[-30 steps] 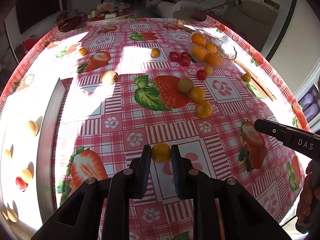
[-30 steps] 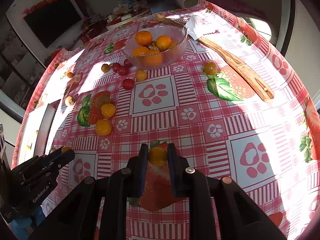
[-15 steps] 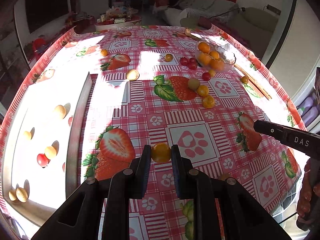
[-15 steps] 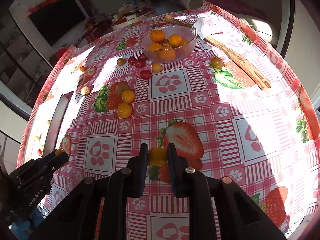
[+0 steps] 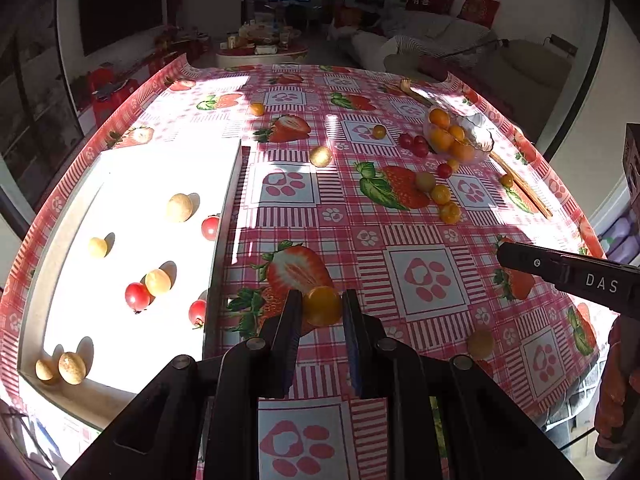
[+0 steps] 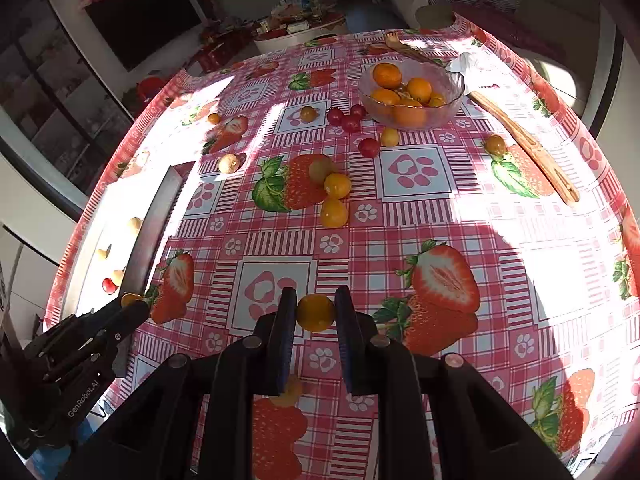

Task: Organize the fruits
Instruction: 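Carry both yellow tomatoes over the white tray and open both tools to release them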

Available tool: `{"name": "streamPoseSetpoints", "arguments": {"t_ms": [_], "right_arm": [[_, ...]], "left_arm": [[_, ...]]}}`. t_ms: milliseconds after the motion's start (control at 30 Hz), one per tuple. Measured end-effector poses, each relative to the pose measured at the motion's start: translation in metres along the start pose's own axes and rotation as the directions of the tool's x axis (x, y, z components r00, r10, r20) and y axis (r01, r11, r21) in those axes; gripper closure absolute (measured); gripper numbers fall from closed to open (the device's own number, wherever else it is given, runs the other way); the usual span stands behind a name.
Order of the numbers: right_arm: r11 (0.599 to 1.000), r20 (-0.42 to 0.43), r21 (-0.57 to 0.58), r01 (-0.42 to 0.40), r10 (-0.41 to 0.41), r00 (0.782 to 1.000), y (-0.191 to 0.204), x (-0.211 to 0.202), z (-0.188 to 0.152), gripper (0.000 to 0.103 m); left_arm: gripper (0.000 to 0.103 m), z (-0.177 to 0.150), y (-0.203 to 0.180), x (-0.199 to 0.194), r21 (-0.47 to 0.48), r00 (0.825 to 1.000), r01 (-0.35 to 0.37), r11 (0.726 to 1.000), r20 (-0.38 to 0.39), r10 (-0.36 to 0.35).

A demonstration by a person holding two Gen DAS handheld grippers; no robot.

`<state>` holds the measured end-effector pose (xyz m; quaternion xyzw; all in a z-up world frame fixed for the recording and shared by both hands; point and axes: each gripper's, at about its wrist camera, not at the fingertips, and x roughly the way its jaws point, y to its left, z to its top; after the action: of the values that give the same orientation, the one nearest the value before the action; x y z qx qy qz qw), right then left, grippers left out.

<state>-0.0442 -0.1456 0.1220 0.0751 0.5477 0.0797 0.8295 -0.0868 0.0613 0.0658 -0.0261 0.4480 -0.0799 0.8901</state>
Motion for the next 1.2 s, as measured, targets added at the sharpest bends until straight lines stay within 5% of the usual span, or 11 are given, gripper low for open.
{"name": "streamPoseSetpoints", "arguments": {"t_ms": [400,733,1200], "right_arm": [[0.991,-0.054,-0.110,-0.081,0.076,0.996,0.079,0.025,0.014,0.081],[0.960,-0.124,-0.219,-0.174,0.149,0.981,0.167,0.063,0.041,0.081],[0.935,-0.247,-0.286,-0.207,0.137,0.959,0.240,0.139,0.044,0.081]], "left_arm": [[0.081,0.001,0.089,-0.019,-0.120,0.991,-0.122,0.985,0.037,0.127],[0.081,0.000,0.166,0.002,-0.220,0.970,-0.244,0.945,-0.047,0.239],[0.081,0.002,0.192,0.029,-0.235,0.953,-0.297,0.926,-0.126,0.274]]}}
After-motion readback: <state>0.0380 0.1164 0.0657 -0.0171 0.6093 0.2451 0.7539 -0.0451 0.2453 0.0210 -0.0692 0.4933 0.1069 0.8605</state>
